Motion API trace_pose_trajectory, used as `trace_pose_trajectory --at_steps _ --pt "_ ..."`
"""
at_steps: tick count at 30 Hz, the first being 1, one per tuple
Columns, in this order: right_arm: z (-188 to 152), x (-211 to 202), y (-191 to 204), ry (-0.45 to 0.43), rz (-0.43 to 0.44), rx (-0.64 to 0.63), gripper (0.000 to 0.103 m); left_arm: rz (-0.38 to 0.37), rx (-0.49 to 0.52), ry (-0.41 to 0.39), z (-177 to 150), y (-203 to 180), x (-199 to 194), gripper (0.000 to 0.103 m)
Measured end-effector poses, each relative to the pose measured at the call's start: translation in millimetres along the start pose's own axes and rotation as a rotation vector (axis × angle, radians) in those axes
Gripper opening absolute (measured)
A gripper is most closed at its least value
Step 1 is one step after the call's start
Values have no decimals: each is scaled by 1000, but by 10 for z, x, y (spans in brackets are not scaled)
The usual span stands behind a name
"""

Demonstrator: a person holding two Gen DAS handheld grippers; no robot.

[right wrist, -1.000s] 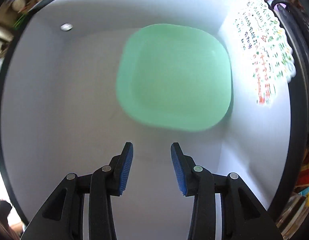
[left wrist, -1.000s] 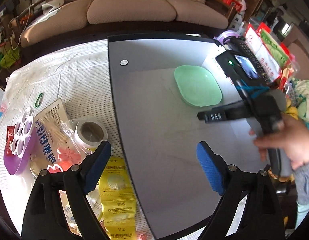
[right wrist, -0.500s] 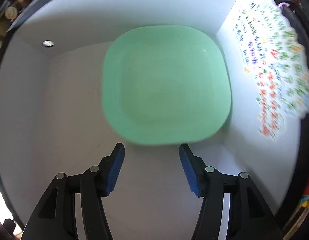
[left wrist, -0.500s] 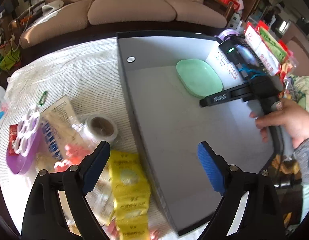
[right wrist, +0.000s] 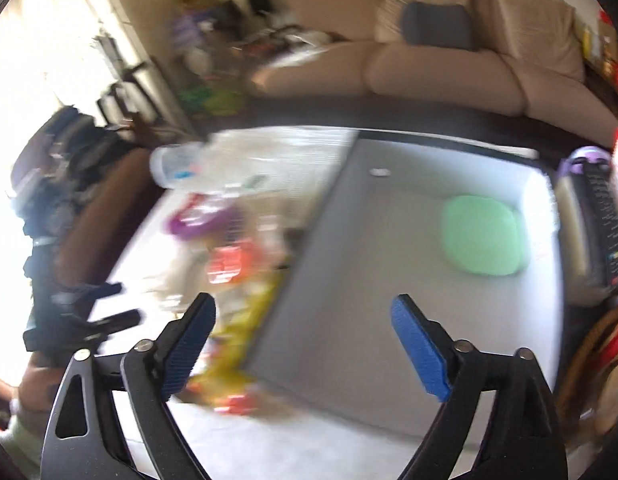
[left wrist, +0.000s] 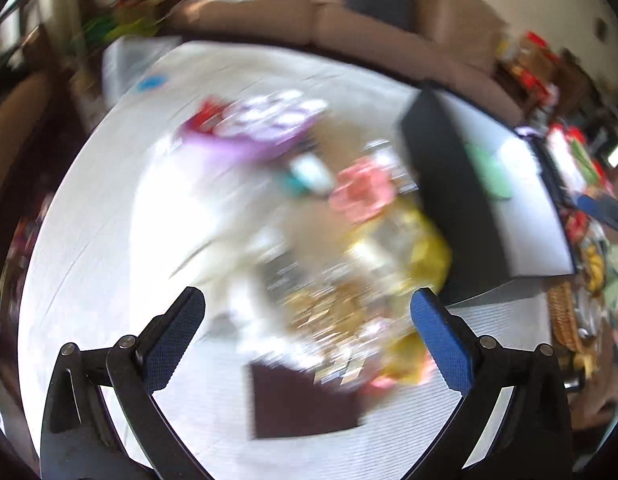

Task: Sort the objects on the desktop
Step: 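Withdraw the left gripper from the box back over the table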

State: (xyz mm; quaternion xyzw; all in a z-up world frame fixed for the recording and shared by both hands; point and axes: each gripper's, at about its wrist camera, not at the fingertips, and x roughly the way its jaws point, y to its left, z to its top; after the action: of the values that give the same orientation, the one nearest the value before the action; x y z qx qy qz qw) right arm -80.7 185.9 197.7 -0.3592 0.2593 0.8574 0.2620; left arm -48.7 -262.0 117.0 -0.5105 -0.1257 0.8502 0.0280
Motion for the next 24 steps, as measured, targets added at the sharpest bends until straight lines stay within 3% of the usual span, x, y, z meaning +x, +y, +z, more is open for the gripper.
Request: trace_pose_trajectory --at_steps 2,5,12,16,21,24 --pt "-201 -14 293 -24 30 -28 95 -13 -20 5 -133 174 37 103" --pt "-714 -2 698 -62 4 -76 95 -59 -23 -4 -284 313 67 103" --pt "-1502 565 743 7 27 -80 95 -181 -29 -55 -437 449 61 103" --pt "-1729 915 647 9 24 -70 94 -240 -17 -28 -417 418 112 103" --pt "-1722 1167 562 -1 12 -141 93 -300 46 -11 -436 317 77 103" --pt "-1707 1283 573 16 6 -203 80 -313 126 10 -487 184 59 103"
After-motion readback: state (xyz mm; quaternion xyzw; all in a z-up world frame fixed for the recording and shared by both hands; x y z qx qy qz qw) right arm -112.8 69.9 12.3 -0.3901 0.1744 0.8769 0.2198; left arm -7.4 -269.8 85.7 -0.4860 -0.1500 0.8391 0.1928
